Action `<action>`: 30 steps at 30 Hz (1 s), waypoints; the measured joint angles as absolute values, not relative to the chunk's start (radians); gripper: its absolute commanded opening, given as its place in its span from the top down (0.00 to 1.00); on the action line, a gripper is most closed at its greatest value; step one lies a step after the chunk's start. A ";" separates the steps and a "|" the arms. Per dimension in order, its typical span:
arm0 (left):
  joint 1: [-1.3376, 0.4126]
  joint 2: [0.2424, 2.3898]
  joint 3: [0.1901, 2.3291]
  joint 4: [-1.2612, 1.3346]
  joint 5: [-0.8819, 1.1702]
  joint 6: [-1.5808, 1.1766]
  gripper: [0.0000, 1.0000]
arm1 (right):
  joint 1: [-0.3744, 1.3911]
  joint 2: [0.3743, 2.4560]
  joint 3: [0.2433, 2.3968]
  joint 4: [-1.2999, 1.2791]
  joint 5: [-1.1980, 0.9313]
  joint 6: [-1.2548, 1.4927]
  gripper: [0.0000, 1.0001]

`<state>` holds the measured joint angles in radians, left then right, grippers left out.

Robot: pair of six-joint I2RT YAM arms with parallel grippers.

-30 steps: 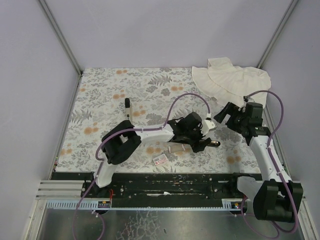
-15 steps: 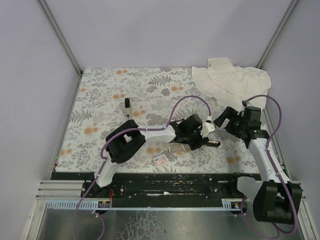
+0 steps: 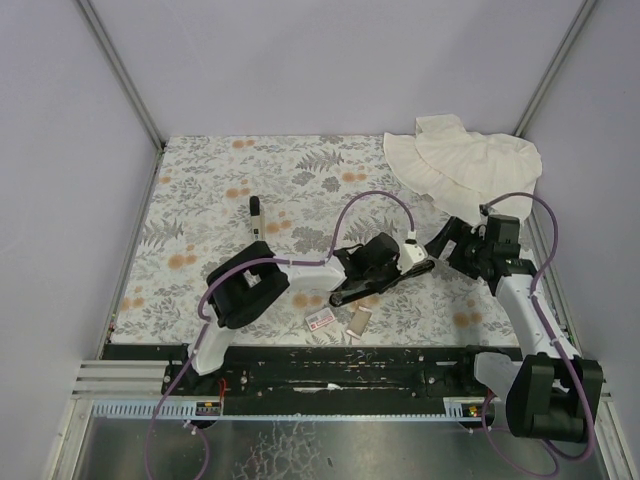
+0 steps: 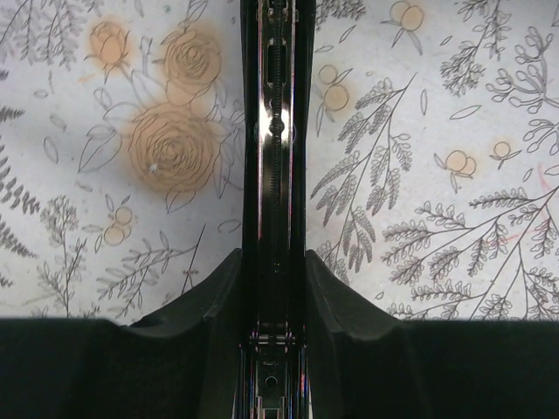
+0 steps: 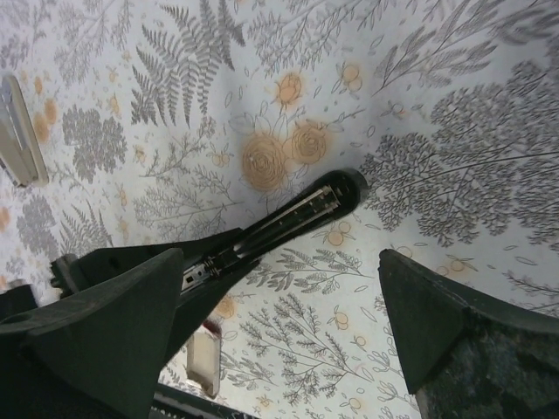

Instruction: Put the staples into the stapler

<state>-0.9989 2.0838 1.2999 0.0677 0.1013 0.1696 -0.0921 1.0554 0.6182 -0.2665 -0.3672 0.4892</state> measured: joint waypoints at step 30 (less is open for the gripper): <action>-0.999 1.890 1.060 0.301 0.098 -0.079 0.49 | -0.094 1.420 0.517 0.207 -0.858 0.662 0.77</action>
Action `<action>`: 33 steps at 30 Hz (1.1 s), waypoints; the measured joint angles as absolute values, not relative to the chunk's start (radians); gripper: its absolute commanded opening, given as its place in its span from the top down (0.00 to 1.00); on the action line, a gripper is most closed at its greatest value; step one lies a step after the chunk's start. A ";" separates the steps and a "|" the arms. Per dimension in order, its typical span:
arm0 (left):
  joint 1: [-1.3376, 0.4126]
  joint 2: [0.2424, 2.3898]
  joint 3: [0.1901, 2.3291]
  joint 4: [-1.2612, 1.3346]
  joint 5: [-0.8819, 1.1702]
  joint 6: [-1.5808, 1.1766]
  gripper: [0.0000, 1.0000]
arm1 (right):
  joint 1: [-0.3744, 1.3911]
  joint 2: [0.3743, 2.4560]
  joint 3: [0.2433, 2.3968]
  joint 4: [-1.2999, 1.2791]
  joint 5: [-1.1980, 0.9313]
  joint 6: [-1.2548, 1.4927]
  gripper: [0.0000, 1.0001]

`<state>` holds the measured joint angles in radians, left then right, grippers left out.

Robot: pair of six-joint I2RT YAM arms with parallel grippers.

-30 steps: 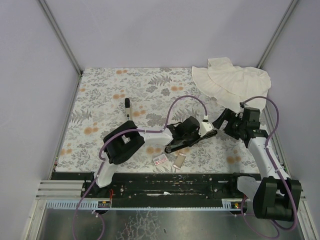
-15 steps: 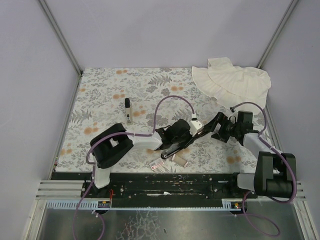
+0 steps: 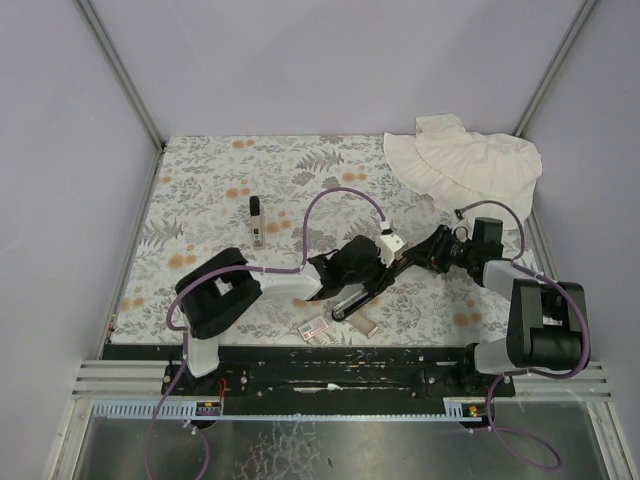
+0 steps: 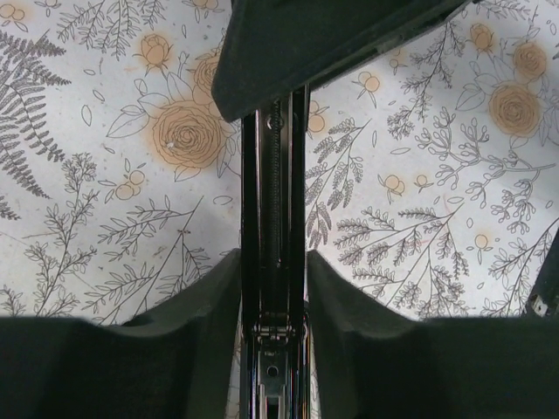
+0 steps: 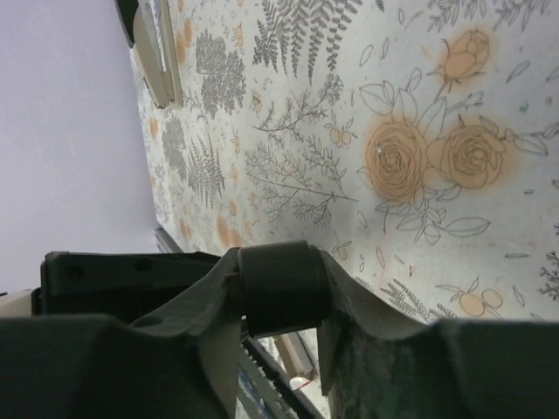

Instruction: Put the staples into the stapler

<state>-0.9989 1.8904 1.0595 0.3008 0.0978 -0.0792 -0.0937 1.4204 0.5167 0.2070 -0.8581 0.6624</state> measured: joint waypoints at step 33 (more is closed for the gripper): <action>-1.000 1.765 0.849 0.235 0.031 -0.102 0.82 | -0.061 1.323 0.652 0.006 -0.737 0.413 0.30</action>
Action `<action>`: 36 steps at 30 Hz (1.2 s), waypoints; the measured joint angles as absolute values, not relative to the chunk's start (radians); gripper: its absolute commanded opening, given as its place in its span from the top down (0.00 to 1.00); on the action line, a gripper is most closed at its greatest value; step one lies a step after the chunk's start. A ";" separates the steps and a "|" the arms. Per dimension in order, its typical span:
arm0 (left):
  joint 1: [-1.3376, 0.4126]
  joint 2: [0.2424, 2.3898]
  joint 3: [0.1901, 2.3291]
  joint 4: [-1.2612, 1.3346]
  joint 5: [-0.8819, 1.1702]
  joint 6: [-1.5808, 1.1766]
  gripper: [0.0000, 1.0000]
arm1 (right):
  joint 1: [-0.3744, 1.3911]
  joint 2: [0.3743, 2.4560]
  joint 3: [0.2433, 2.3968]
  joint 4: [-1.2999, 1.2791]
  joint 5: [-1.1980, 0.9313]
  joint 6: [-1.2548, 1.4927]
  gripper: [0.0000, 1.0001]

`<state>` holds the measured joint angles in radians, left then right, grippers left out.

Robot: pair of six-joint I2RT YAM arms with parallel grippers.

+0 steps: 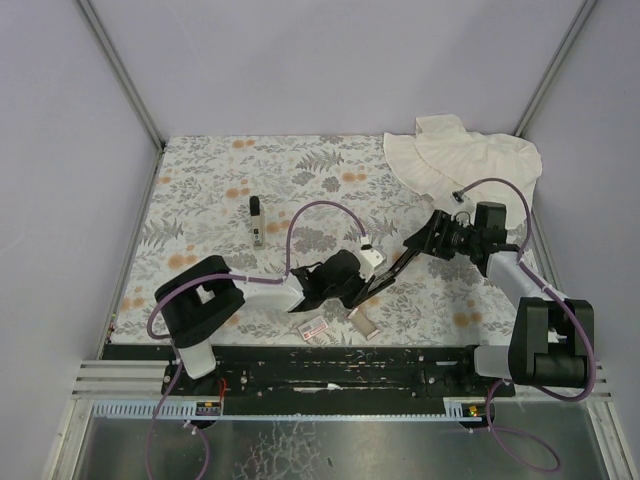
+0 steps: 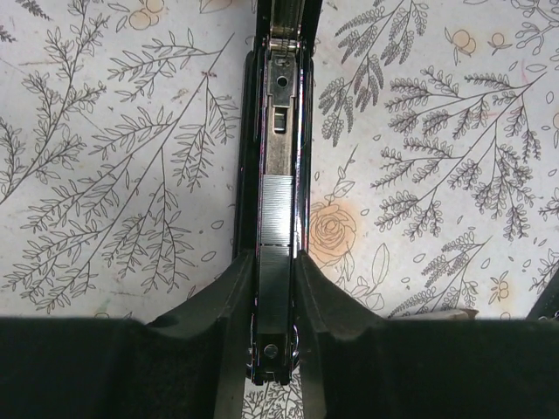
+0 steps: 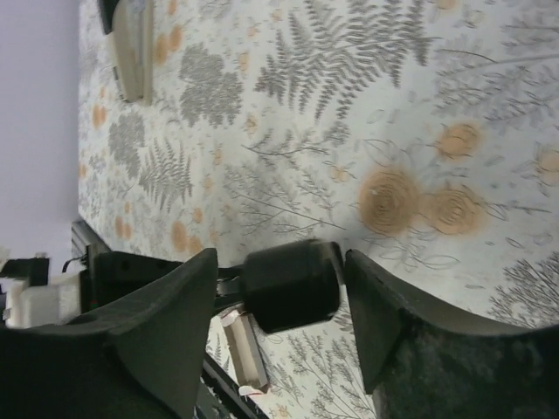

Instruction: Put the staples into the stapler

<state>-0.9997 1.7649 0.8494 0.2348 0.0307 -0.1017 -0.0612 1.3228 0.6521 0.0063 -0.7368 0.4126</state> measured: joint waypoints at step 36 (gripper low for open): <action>-1.000 1.731 0.836 0.226 0.014 -0.101 0.32 | 0.000 1.325 0.700 0.073 -0.976 0.515 0.22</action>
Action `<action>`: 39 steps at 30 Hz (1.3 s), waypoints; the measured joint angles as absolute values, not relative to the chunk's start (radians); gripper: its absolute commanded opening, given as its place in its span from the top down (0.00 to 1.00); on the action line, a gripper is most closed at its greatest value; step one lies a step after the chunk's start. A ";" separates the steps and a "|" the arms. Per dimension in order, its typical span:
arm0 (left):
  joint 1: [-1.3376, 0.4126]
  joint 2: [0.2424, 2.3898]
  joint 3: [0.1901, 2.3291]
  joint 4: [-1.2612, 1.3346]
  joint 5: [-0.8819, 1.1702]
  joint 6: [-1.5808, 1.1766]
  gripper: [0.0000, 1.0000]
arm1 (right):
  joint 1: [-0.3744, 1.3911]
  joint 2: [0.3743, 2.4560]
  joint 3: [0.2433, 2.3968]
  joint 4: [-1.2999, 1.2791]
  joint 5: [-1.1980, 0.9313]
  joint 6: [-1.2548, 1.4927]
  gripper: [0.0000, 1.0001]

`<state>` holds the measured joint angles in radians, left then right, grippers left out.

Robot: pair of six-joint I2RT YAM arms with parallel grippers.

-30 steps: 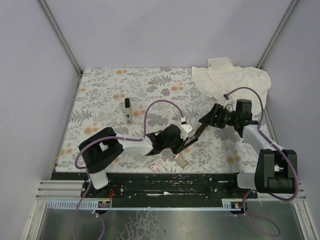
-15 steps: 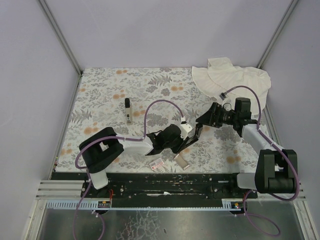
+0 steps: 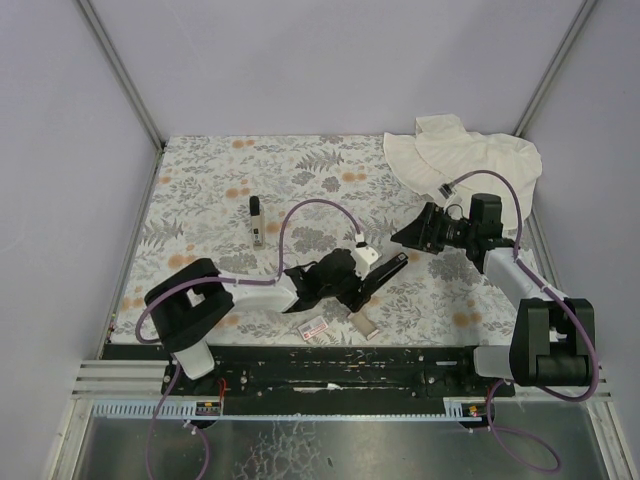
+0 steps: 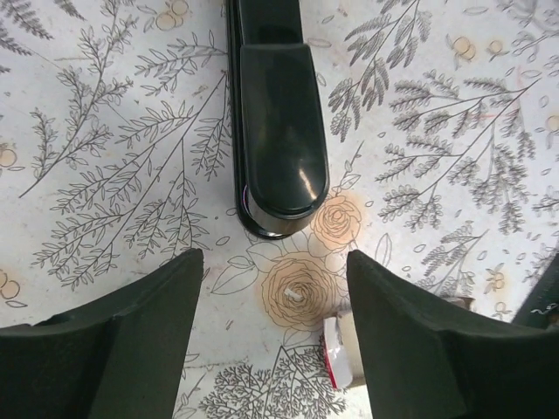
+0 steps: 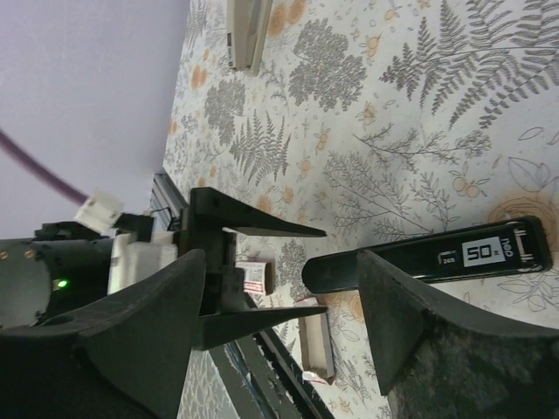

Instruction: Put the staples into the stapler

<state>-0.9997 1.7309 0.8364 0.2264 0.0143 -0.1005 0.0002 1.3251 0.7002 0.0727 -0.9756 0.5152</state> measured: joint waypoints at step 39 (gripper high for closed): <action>-0.986 1.852 1.036 0.075 0.002 -0.377 0.99 | 0.211 1.233 0.316 0.275 -0.553 1.090 0.01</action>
